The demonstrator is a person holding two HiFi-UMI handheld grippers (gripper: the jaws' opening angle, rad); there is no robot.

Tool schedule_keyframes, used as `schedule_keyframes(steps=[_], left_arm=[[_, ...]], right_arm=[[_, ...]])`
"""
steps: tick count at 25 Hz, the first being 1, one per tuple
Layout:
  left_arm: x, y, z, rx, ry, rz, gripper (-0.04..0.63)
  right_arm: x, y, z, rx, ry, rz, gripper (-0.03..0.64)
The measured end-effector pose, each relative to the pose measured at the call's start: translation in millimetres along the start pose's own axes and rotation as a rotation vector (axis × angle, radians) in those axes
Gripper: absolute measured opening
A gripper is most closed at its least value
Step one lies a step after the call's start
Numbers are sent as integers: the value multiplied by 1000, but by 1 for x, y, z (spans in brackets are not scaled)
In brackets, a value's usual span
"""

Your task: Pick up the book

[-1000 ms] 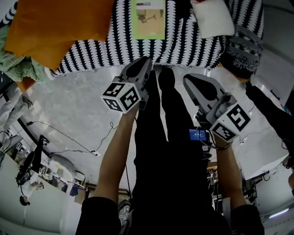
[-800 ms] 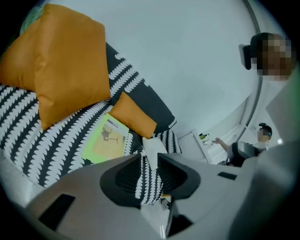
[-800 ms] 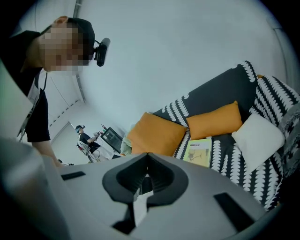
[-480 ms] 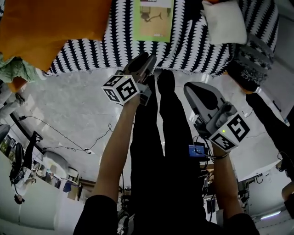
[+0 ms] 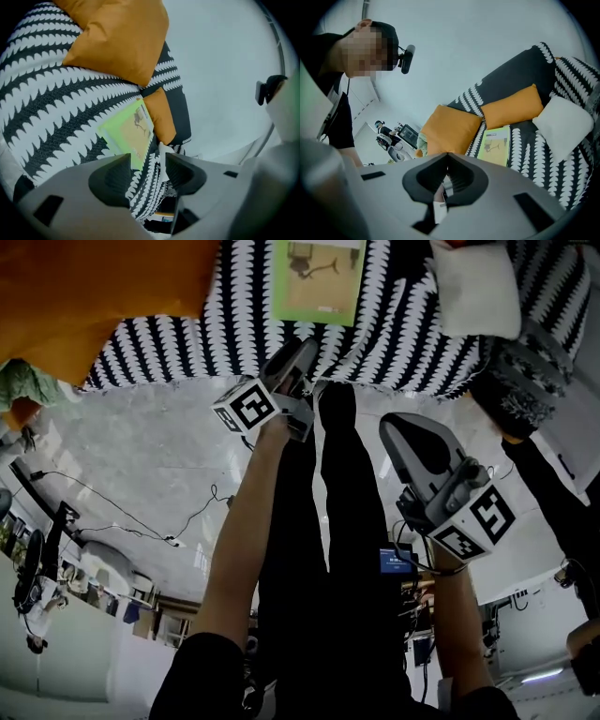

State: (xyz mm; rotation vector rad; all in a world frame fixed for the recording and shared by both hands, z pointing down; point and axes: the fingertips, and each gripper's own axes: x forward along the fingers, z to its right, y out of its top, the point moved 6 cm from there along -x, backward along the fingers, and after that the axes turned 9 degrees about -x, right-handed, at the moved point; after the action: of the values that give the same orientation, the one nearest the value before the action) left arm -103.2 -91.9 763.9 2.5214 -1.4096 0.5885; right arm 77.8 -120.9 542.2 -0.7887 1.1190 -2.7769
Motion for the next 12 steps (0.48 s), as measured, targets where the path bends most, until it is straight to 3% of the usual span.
schedule_keyframes(steps=[12], left_arm=[[28,14,-39,-116,-17,34,295]], right_arm=[[25,-3,3,35,2,-12,17]])
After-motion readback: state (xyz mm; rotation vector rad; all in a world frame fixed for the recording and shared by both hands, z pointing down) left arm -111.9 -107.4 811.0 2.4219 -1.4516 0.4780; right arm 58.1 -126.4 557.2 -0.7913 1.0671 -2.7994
